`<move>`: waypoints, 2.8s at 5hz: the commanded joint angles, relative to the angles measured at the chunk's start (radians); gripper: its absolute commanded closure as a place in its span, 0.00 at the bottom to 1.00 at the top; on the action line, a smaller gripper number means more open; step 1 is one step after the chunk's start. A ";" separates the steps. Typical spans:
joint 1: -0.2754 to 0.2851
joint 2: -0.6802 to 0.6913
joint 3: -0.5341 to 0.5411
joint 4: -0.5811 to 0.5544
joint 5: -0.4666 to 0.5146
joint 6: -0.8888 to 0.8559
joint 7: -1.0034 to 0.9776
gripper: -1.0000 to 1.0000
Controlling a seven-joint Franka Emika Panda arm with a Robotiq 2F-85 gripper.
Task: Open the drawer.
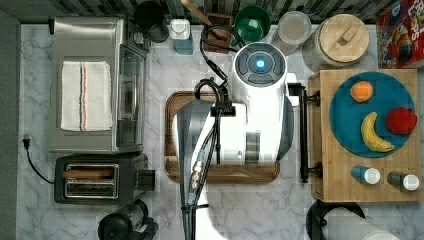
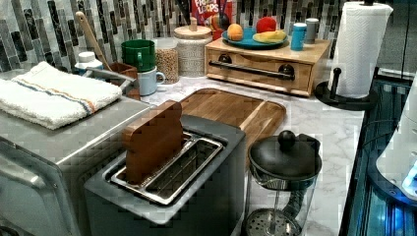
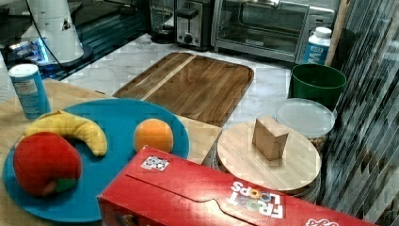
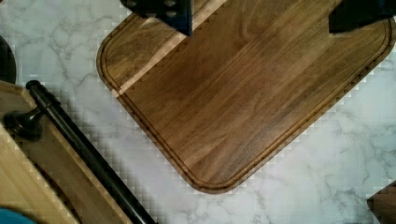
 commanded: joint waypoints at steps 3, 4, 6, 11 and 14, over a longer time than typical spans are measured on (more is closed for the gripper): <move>-0.042 -0.099 -0.005 -0.205 -0.065 0.096 -0.585 0.00; -0.039 -0.128 -0.034 -0.271 -0.094 0.164 -0.683 0.00; -0.073 -0.147 -0.066 -0.358 -0.153 0.314 -0.825 0.00; -0.126 -0.032 -0.152 -0.376 -0.169 0.566 -0.994 0.00; -0.177 0.033 -0.133 -0.439 -0.127 0.734 -0.968 0.00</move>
